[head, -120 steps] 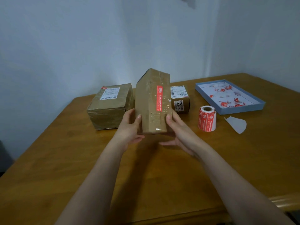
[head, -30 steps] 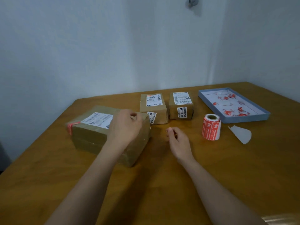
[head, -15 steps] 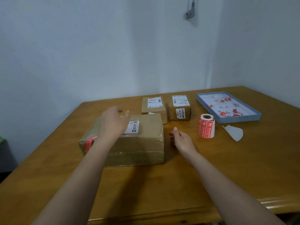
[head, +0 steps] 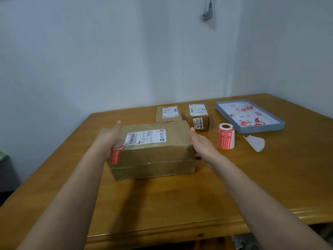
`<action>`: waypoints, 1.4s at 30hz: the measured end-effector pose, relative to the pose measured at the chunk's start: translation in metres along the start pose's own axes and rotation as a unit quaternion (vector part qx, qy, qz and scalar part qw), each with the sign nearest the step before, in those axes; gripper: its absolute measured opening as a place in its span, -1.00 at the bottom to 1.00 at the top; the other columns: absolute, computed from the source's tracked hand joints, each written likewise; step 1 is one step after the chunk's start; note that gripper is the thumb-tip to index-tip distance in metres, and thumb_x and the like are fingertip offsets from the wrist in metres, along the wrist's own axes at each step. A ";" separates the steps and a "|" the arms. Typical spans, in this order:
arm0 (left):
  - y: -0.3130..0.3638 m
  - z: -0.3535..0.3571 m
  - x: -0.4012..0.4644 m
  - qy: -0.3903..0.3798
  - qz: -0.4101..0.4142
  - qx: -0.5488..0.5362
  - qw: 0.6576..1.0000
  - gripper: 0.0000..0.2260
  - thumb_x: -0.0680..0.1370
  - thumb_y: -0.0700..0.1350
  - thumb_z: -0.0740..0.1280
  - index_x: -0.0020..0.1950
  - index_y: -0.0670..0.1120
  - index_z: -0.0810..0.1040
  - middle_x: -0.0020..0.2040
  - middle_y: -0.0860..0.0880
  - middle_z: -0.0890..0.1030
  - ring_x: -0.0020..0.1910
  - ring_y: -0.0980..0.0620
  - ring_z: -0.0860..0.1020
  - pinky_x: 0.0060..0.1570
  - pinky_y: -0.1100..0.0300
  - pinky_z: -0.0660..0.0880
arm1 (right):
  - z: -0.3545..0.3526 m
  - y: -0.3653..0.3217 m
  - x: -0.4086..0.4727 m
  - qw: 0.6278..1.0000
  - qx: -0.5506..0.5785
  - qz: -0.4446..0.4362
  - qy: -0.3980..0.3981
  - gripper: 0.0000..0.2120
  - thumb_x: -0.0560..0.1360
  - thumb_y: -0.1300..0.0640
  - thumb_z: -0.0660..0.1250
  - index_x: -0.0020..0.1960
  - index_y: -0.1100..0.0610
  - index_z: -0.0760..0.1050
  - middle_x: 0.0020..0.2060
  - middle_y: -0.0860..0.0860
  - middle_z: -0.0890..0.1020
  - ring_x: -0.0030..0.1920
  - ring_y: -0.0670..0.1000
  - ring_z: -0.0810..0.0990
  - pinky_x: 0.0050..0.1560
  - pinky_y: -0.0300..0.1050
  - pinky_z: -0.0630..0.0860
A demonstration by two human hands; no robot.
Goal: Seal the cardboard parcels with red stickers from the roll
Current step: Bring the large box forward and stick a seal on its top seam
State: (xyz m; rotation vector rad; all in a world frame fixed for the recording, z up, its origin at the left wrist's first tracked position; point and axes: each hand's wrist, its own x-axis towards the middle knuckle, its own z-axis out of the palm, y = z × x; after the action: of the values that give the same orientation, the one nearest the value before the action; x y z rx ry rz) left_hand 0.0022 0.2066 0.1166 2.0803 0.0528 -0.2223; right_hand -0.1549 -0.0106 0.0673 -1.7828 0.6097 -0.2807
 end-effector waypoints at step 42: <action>0.042 0.057 -0.038 0.133 0.434 0.151 0.878 -0.71 0.55 -0.19 0.27 0.27 -0.14 0.52 0.23 -0.11 0.50 0.21 -0.11 0.48 0.22 0.06 0.37 | -0.055 -0.028 -0.002 0.923 -0.180 -0.255 0.225 -0.81 0.55 0.17 0.31 0.14 0.08 0.60 0.01 -0.11 0.60 0.02 -0.19 0.49 0.01 -0.42 0.40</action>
State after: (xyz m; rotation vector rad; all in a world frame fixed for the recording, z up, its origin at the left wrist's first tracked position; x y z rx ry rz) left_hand -0.0376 0.1387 0.1325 2.2121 -0.7817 0.6415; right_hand -0.1763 -0.0494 0.1109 -2.2408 0.5246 -1.0136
